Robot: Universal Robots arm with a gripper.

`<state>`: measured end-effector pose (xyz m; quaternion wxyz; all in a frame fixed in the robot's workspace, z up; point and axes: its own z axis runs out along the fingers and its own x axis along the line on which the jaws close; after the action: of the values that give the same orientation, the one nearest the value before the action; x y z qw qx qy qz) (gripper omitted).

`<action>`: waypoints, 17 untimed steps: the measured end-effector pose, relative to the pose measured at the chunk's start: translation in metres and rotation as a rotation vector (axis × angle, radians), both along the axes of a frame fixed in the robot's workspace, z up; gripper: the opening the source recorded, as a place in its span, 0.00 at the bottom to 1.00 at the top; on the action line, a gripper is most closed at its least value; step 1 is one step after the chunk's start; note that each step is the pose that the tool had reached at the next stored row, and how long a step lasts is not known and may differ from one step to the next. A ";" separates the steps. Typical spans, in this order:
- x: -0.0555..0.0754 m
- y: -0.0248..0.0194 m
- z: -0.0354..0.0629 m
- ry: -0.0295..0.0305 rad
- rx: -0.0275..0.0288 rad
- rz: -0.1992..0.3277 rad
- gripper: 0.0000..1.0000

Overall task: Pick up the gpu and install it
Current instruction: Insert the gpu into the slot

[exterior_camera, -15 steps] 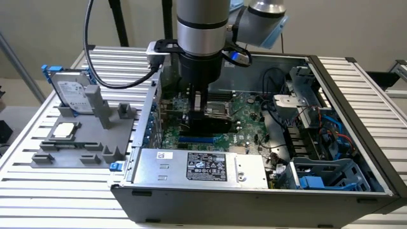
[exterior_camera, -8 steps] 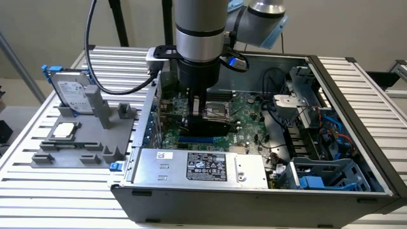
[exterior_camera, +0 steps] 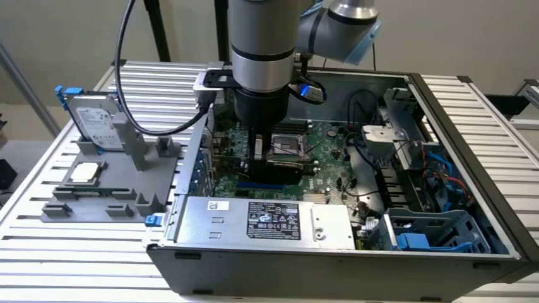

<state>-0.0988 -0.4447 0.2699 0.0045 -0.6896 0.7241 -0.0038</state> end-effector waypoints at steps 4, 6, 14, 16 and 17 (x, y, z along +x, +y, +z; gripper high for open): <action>0.000 0.0000 -0.0003 0.0002 -0.0001 0.000 0.00; 0.000 0.0000 -0.0004 0.0001 0.0000 0.000 0.00; 0.000 0.0011 -0.0011 0.0000 0.0029 0.004 0.00; 0.000 0.0016 -0.0016 0.0000 0.0041 0.006 0.00; 0.000 0.0018 -0.0019 0.0000 0.0043 0.007 0.00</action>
<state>-0.0992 -0.4429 0.2680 0.0060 -0.6920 0.7219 -0.0022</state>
